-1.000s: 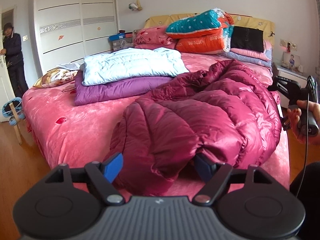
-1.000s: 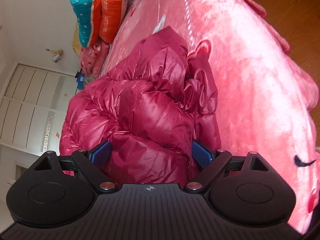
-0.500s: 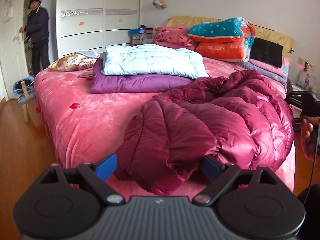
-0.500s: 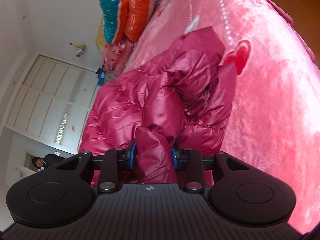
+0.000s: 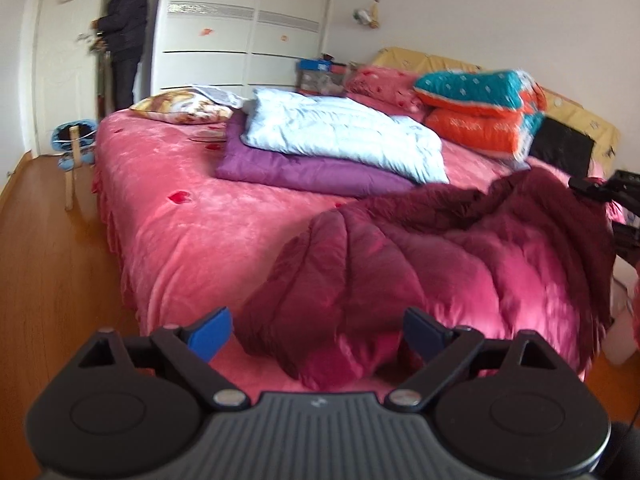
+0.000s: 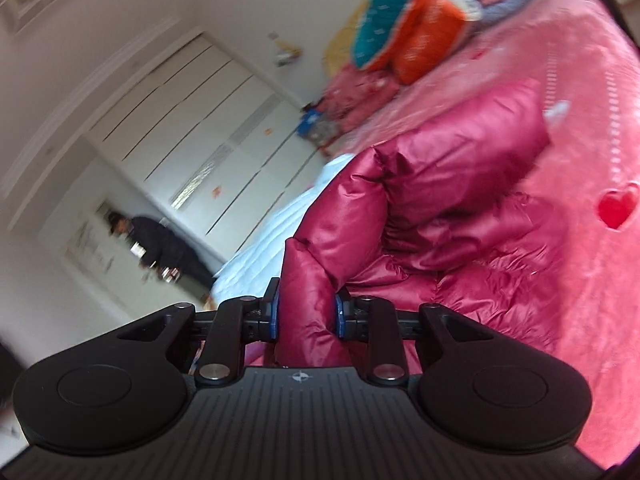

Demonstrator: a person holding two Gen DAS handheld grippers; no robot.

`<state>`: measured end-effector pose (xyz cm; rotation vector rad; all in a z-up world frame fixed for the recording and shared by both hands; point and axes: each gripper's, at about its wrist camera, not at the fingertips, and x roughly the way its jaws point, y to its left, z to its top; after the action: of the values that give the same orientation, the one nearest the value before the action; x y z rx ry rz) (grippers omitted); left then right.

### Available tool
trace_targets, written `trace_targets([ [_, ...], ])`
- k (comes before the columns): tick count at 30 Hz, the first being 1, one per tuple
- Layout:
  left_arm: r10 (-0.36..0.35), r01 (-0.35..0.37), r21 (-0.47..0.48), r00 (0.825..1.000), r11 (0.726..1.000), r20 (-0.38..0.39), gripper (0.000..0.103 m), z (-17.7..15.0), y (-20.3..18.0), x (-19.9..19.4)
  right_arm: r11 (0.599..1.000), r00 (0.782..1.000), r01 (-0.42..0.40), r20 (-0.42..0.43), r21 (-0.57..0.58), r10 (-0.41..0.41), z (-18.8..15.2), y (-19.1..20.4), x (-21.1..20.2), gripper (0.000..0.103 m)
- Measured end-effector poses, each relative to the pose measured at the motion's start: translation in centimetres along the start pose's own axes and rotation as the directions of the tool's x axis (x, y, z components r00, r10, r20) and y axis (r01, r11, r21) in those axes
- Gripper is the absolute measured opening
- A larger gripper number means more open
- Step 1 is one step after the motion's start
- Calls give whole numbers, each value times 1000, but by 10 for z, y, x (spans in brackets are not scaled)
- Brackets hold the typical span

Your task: Fold large clothes

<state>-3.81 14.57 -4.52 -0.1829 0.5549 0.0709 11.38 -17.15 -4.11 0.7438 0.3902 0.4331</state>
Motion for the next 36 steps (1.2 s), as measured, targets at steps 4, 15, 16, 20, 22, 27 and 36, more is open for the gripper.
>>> trace_targets([
  [4,35,-33,-38,999,999,41,96,7,8,-7,987,991,-91,-109,-131,77,-33,49,1,33],
  [15,-9,20,-116,995,993,98,97,28,29,-22,861,871,-328,-477,-390,116,-163,135,-8,33],
  [16,-23,34,-117,995,993,101,97,30,29,-24,847,856,-350,-504,-399,117,-171,134,-10,33],
  [20,-72,83,-99,991,992,109,97,38,22,-27,805,793,-419,-602,-420,98,-205,141,-15,33],
  [22,-101,110,-87,989,990,107,97,39,17,-27,790,766,-446,-636,-420,94,-216,143,-18,33],
  [27,-187,190,-47,981,981,51,98,42,-1,-15,769,726,-472,-684,-431,63,-225,129,-14,33],
  [36,-329,329,9,944,944,-8,98,61,-47,10,780,741,-458,-668,-426,70,-214,108,-19,65],
])
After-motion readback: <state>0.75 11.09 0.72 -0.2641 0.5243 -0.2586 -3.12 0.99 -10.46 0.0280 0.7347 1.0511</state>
